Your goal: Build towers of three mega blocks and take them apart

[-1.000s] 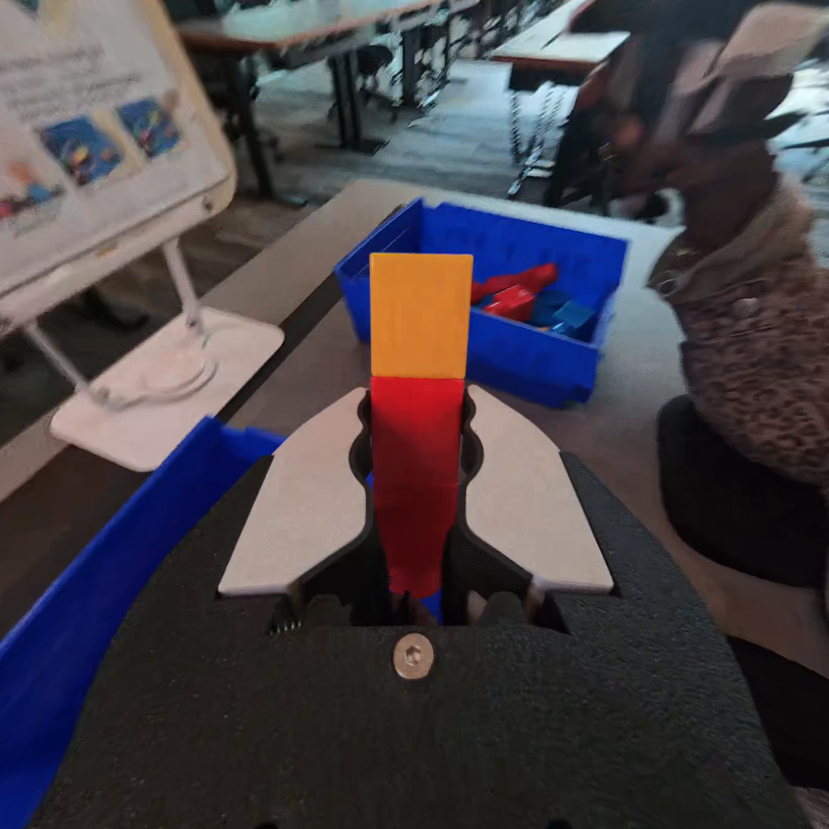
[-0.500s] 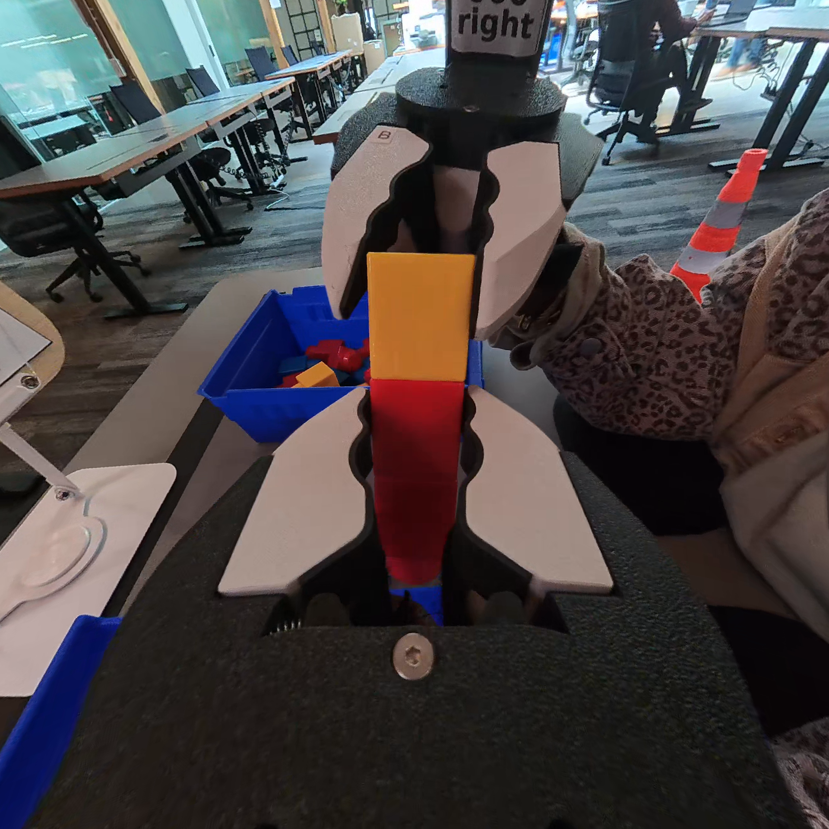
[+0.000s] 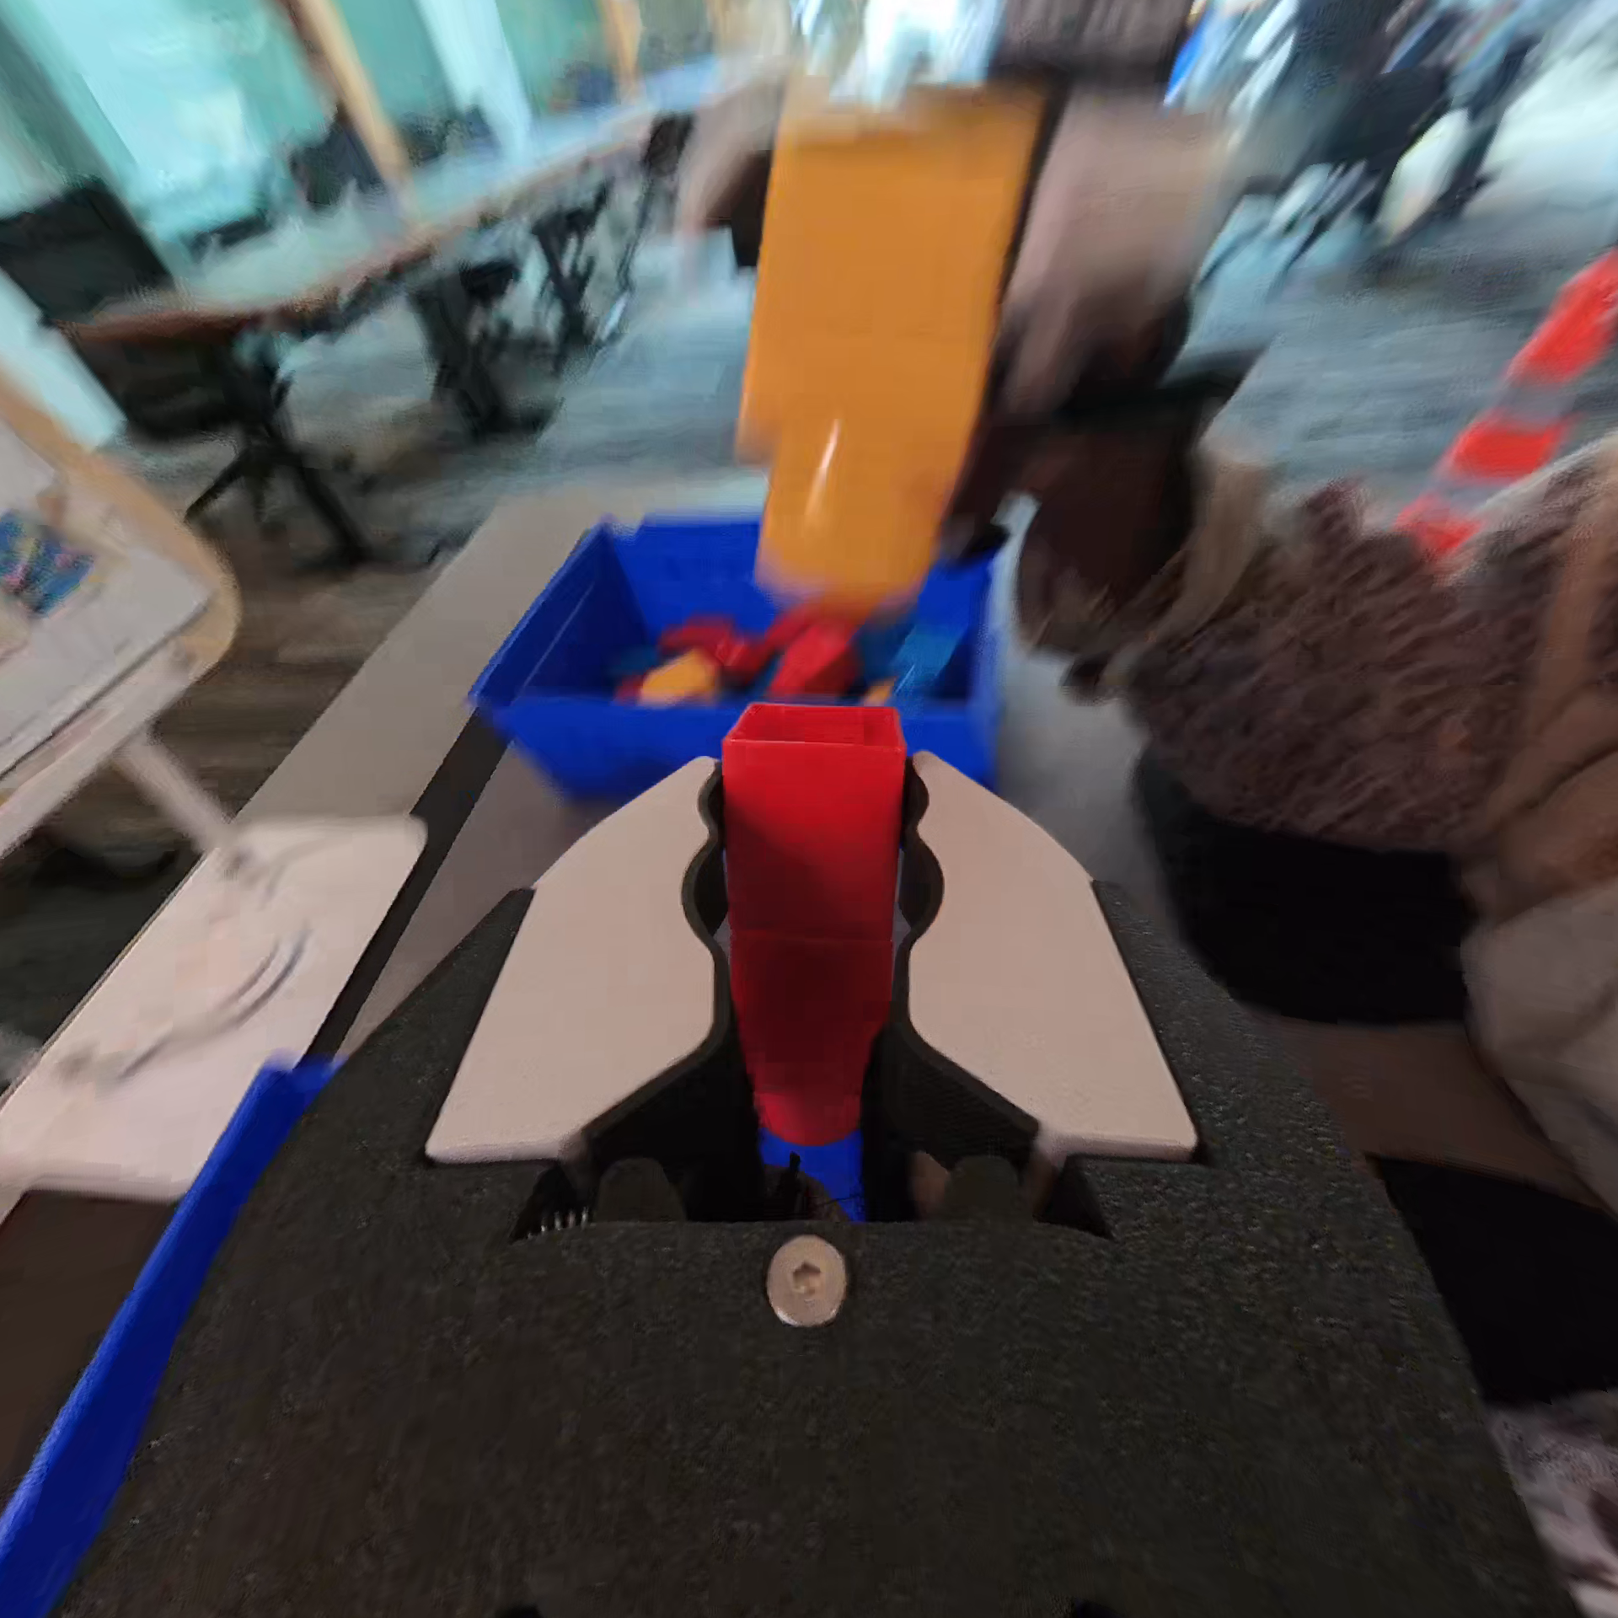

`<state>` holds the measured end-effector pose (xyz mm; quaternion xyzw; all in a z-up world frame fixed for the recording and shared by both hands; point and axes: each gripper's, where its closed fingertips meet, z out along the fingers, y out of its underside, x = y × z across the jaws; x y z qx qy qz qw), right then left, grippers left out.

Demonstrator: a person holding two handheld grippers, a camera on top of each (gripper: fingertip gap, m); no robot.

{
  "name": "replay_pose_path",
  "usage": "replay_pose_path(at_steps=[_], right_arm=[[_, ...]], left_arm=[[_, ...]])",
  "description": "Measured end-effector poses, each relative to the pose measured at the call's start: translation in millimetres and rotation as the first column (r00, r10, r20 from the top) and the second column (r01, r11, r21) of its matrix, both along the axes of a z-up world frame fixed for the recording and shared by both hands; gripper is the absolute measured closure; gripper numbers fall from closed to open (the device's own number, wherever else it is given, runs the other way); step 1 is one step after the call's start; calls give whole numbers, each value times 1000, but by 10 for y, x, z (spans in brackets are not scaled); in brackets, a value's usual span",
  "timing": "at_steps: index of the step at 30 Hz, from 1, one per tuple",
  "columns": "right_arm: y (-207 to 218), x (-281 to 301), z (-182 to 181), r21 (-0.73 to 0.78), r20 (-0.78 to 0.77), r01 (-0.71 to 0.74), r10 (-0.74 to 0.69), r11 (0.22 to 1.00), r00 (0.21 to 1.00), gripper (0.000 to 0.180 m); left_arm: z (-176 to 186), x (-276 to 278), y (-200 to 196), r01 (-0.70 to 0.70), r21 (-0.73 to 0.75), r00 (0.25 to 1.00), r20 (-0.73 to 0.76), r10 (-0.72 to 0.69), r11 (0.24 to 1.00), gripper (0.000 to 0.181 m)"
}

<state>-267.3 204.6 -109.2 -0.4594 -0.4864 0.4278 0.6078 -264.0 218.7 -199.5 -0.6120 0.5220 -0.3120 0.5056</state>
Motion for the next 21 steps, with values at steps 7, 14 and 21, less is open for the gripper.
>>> replay_pose_path(at_steps=[7,14,21], right_arm=[[402,1480,569,-98,-387,314,-327,944,862,143],[1068,2199,-704,-231,296,722,-660,652,691,143],[1232,2336,-1603,-245,676,828,-524,505,519,143]], left_arm=[[362,-635,499,-310,4,898,329,292,951,144],[570,-911,628,-504,1,786,415,458,864,144],[617,-746,630,-481,6,792,433,431,877,144]])
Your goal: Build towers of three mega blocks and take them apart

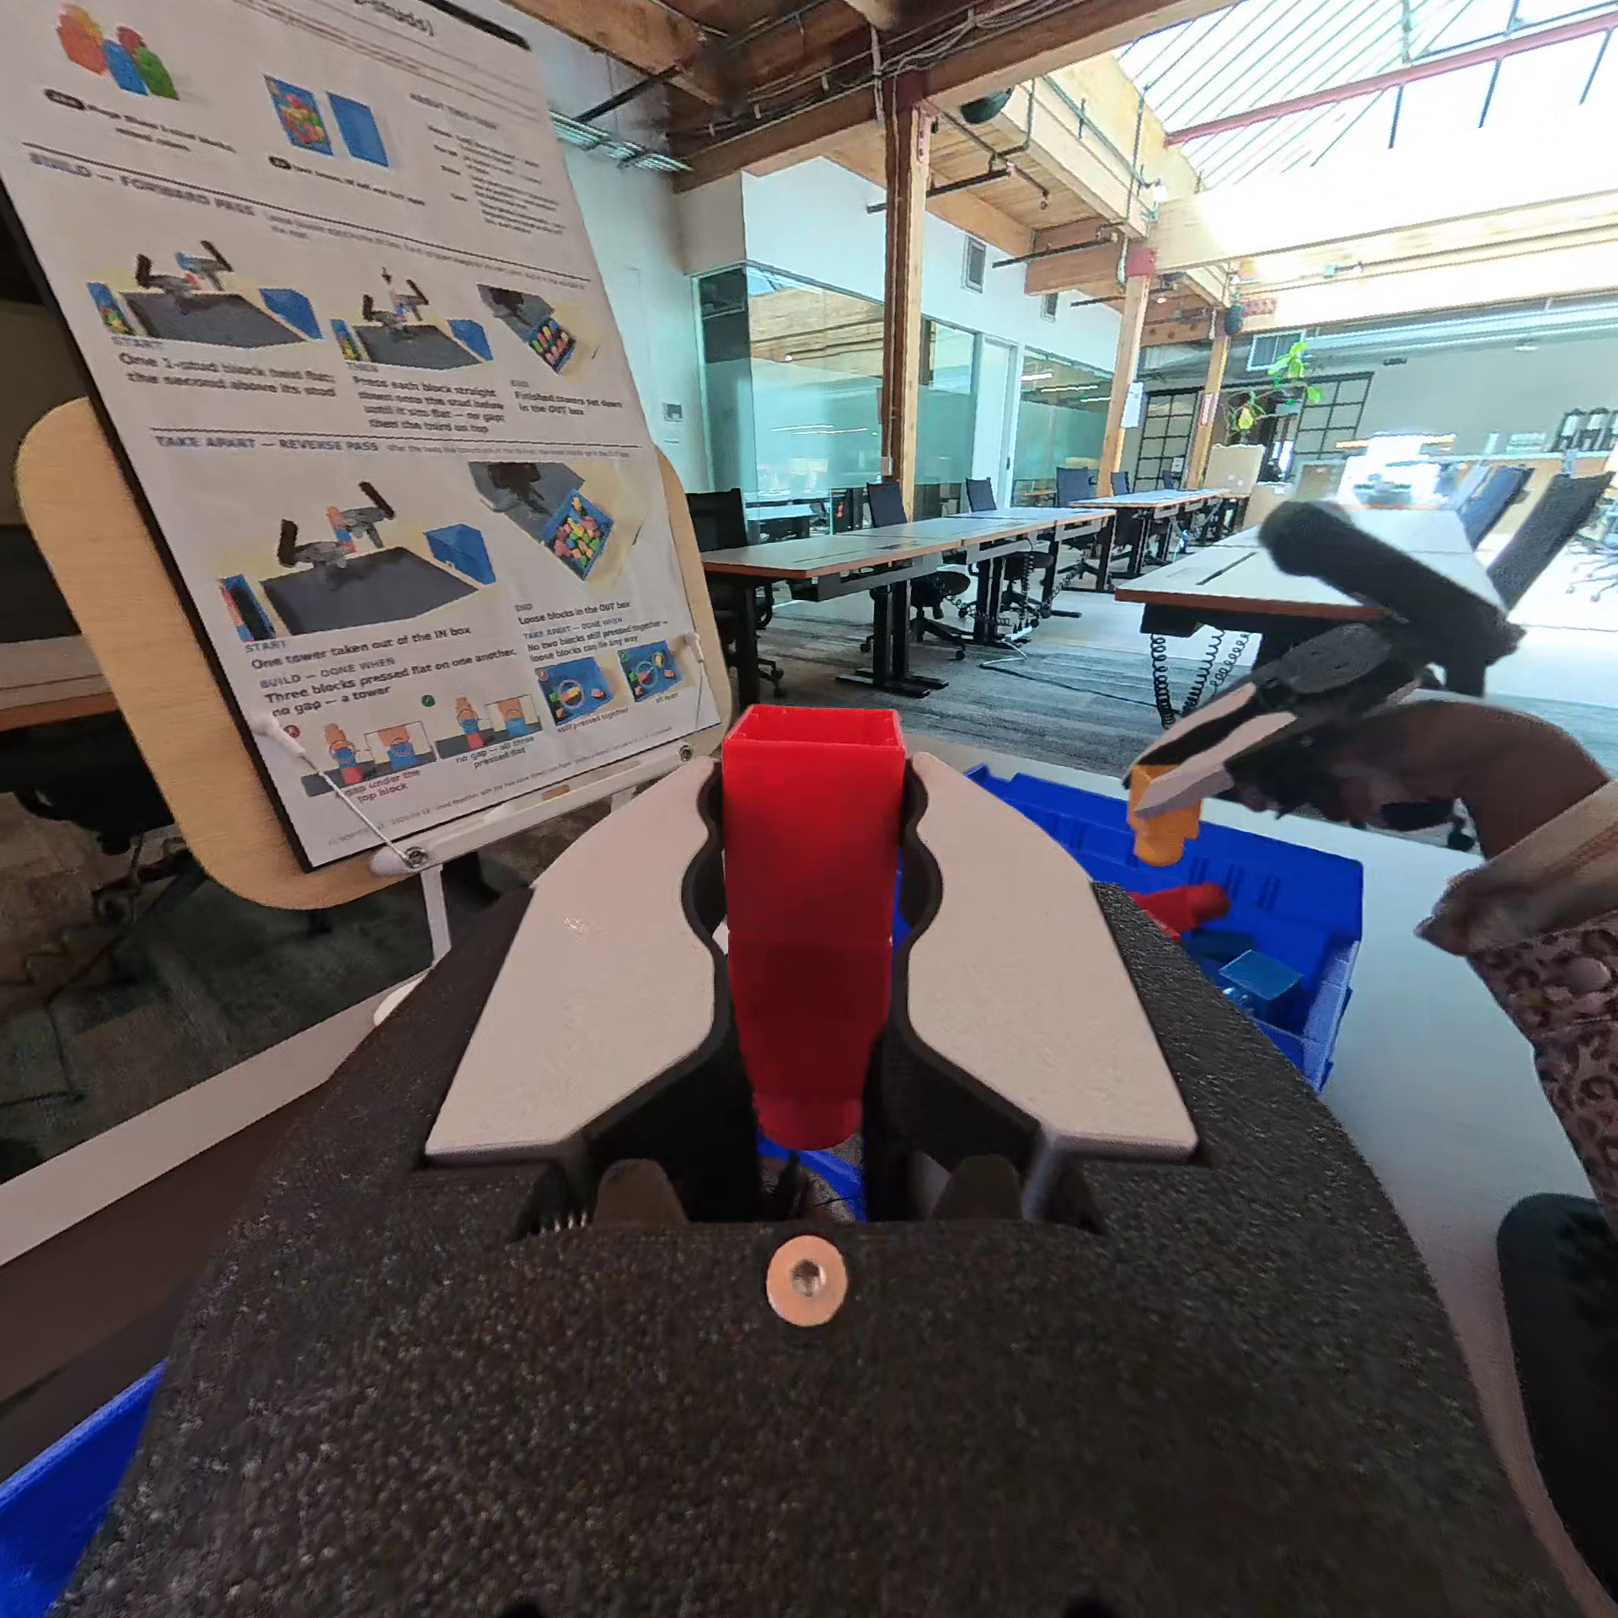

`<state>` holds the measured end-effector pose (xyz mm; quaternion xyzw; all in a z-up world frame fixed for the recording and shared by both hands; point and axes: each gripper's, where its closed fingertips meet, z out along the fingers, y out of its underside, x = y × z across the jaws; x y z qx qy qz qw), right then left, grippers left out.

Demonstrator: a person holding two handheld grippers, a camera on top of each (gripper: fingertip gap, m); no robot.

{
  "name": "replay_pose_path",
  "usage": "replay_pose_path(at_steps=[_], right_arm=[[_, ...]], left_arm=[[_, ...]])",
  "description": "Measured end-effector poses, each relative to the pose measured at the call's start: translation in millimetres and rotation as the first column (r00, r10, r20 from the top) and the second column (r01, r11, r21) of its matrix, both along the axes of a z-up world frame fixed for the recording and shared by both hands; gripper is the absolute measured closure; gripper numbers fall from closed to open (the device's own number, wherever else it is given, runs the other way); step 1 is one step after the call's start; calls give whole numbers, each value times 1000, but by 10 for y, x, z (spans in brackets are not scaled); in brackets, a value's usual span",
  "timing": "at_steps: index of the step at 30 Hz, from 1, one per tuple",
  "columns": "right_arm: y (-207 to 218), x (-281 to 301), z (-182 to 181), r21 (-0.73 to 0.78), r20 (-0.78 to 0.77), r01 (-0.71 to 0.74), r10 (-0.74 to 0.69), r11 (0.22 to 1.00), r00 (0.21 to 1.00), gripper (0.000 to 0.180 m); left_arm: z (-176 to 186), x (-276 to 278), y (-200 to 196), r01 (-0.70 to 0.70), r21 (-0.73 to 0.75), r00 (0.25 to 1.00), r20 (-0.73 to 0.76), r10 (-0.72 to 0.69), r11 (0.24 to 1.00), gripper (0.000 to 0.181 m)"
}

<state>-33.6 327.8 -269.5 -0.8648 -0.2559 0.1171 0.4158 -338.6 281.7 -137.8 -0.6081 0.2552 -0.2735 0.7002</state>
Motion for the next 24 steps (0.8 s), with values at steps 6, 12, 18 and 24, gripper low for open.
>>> replay_pose_path(at_steps=[6,12,18,24], right_arm=[[72,149,-284,-89,104,70,-60,994,993,140],[124,21,-71,36,136,15,-20,999,990,119],[-254,-1011,963,475,-71,-309,386,824,920,111],[-1197,-1984,1534,631,-260,-561,827,536,498,113]], left_arm=[[68,191,-85,71,18,997,9,-71,997,144],[232,335,-206,184,33,973,135,-187,982,144],[456,484,-301,268,38,911,314,-266,963,144],[662,807,-644,477,128,779,397,-486,870,144]])
